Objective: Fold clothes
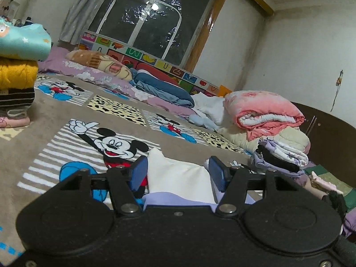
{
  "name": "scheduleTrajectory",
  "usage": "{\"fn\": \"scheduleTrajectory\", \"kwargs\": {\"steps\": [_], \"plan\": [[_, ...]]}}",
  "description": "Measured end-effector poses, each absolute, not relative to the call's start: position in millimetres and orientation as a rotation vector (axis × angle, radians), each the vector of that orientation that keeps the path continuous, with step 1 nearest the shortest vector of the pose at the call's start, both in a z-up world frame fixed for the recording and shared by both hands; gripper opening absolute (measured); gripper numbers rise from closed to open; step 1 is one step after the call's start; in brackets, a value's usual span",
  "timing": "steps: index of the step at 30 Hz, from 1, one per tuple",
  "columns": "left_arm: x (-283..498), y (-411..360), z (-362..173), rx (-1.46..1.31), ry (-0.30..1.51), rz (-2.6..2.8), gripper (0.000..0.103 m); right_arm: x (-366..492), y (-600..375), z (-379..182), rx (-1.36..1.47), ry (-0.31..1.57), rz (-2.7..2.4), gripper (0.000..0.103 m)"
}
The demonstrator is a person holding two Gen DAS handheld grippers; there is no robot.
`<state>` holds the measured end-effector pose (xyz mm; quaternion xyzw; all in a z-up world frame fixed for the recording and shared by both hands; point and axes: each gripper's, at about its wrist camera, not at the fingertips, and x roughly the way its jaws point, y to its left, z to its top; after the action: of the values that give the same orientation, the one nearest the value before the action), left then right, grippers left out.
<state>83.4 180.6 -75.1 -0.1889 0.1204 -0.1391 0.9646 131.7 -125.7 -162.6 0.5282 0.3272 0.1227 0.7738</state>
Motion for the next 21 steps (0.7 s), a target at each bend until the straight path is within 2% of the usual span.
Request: {"fn": "scheduleTrajectory", "kwargs": {"steps": [4, 7, 12, 13, 16, 21], "plan": [[84.6, 184.2, -76.2, -0.393, 0.248, -0.28, 0.059, 137.5, -125.8, -163.8, 1.133, 0.697, 0.264, 0.073], [86.2, 185.2, -77.3, -0.396, 0.259, -0.279, 0.06, 144.6, -124.3, -164.5, 1.126, 0.696, 0.238, 0.069], [89.8, 187.8, -82.2, -0.416, 0.296, -0.285, 0.064, 148.8, -121.1, -160.4, 1.049, 0.738, 0.194, 0.044], [90.3, 187.5, -83.1, -0.419, 0.31, -0.287, 0.065, 149.3, -122.1, -161.6, 1.05, 0.745, 0.194, 0.029], [91.6, 178.0, -87.1, -0.387, 0.385, -0.314, 0.069, 150.4, -123.8, -153.1, 1.022, 0.733, 0.216, 0.022], [84.8, 139.8, -95.7, -0.157, 0.467, -0.335, 0.07, 159.6, -123.7, -111.2, 0.891, 0.655, 0.319, 0.02]]}}
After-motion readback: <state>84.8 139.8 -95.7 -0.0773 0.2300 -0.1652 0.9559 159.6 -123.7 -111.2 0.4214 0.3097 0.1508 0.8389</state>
